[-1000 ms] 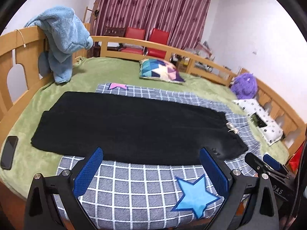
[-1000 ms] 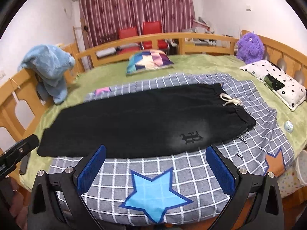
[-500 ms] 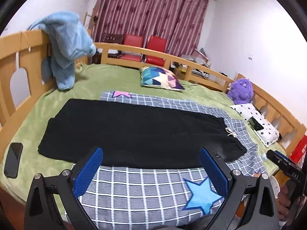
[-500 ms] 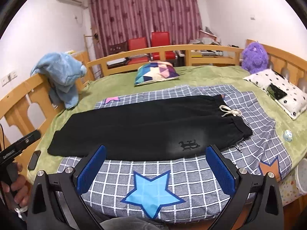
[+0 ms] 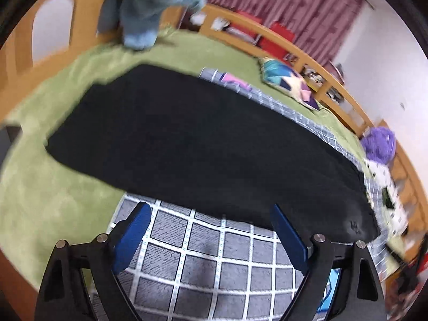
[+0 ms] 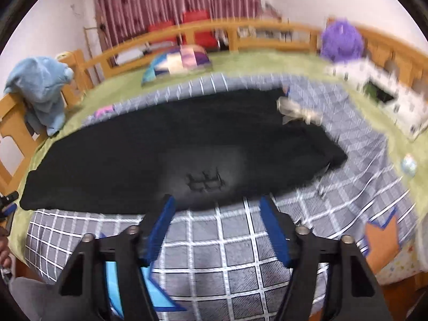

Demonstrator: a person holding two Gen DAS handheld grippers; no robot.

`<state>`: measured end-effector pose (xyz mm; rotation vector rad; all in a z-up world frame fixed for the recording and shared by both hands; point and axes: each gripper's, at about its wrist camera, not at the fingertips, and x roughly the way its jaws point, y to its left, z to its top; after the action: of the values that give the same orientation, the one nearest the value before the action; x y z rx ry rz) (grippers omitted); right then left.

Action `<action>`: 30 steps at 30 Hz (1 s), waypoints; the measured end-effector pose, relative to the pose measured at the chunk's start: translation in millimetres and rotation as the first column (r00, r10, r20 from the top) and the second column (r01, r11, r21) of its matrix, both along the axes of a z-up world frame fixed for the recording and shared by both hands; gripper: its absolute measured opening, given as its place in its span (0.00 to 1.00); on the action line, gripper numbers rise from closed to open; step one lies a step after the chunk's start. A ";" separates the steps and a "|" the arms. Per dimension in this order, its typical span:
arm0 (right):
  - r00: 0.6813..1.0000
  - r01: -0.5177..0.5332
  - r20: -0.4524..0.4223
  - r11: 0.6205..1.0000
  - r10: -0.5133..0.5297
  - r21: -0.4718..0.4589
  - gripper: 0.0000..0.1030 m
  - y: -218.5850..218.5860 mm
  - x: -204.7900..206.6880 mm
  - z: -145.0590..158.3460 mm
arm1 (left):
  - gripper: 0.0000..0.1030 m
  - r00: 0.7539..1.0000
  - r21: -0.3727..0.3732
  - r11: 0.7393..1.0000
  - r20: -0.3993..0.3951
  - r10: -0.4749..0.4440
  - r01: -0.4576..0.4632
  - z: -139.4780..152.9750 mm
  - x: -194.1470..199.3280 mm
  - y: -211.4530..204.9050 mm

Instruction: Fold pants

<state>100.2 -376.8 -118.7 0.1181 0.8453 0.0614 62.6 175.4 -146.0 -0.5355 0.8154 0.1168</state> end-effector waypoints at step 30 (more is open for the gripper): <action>0.996 0.094 -0.040 0.956 -0.086 0.279 0.16 -54.5 101.9 -56.2 | 0.12 0.995 -0.138 0.987 0.047 0.086 -0.079 -30.5 43.4 75.6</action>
<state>202.1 -431.3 -174.9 0.4254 0.8541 0.0947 106.0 251.0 -176.5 -0.6987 0.7536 0.1229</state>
